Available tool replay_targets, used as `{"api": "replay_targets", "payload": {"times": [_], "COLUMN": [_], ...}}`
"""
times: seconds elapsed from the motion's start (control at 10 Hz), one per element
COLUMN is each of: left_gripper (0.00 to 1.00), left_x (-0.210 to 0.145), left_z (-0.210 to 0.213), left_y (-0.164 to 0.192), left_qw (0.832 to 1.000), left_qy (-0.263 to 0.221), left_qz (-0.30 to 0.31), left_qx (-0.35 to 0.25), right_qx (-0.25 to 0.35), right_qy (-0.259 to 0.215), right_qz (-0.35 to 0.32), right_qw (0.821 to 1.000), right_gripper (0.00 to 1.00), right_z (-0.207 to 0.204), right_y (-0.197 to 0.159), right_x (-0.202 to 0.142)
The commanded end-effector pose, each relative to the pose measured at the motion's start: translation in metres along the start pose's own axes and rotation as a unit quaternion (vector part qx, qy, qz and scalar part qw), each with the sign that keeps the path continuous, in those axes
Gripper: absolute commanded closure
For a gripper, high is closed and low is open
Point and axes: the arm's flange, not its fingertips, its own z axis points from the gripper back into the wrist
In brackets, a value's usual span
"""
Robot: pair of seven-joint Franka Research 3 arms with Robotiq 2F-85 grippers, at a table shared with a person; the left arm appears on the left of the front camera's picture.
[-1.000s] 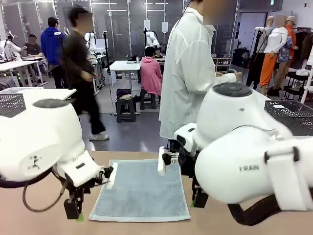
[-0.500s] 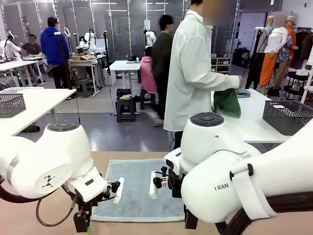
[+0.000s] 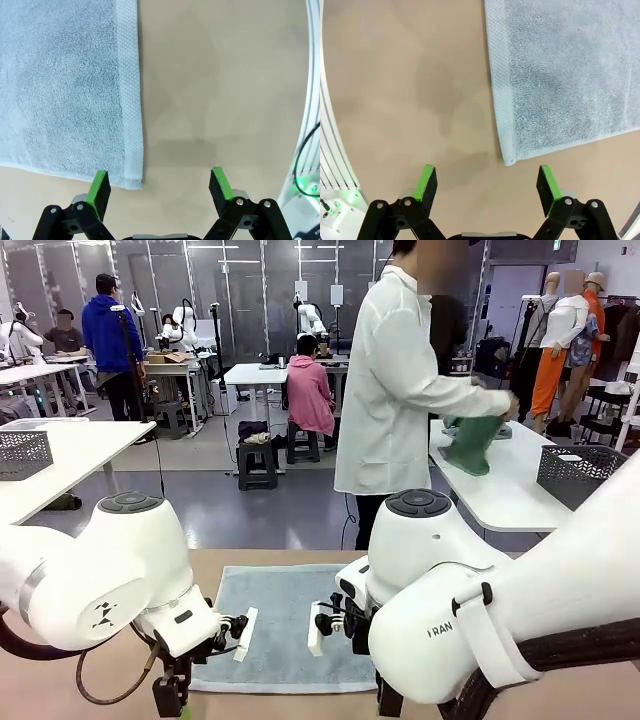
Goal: Fold the towels and place them in the basket.
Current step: When a person lays out a Towel with hook on the table, fold it in half twice.
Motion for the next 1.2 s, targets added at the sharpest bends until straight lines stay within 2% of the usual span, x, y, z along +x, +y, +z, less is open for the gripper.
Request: {"api": "replay_targets", "payload": {"times": [0.0,0.2,0.5,1.1], "left_gripper": [0.0,0.0,0.0,0.0], "left_x": [-0.001,0.0,-0.012,-0.016], "left_z": [0.001,0.0,-0.013,-0.027], "left_y": [0.001,0.0,0.006,0.018], "left_qw": [1.0,1.0,1.0,1.0], "left_qy": [0.003,0.0,-0.011,-0.009], "left_qz": [0.007,0.001,0.014,0.011], "left_qx": [0.002,0.0,0.005,0.003], "right_qx": [0.003,0.0,0.025,0.015], "right_qy": [0.001,0.0,0.002,0.013], "right_qz": [0.004,0.0,0.006,0.018], "right_qw": [1.0,1.0,1.0,1.0], "right_gripper": [0.0,0.0,0.0,0.0], "right_z": [0.0,0.0,-0.023,-0.04], "right_y": [0.002,0.0,-0.01,-0.021], "right_x": [0.0,0.0,0.0,0.009]}}
